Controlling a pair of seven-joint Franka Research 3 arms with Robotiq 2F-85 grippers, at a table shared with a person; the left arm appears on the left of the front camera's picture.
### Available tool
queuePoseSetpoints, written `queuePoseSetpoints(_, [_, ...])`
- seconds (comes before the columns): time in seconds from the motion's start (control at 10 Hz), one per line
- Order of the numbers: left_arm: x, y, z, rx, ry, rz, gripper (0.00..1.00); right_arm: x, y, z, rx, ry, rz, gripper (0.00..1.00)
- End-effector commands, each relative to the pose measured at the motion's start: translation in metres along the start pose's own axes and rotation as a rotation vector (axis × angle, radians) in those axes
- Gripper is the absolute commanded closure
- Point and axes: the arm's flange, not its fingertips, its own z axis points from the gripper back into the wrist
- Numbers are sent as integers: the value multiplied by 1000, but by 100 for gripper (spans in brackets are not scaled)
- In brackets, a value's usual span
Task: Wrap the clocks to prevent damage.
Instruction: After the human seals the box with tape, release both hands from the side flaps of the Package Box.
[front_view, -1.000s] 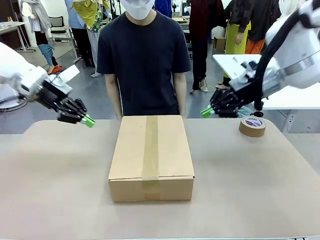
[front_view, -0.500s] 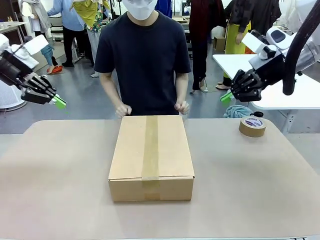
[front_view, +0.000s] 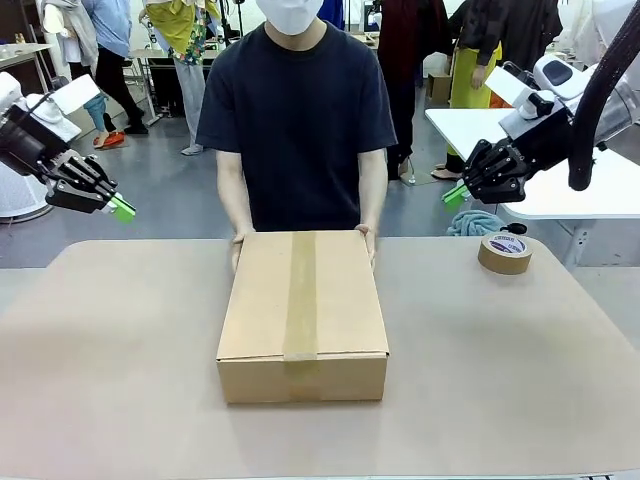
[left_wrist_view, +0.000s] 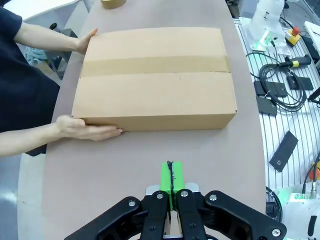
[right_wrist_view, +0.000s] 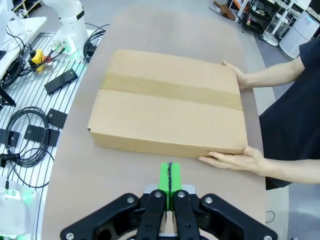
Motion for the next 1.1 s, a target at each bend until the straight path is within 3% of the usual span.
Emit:
queuePoseSetpoints(0.0, [2, 3, 3, 9, 12, 3, 99, 2, -2, -2, -15, -11, 8, 99])
queuePoseSetpoints(0.9, [0, 1, 1, 2, -1, 0, 99, 1, 0, 0, 0, -3, 3, 99])
queuePoseSetpoints(1.0, [4, -5, 6, 12, 16, -28, 53, -4, 22, 7, -22, -58, -18, 39])
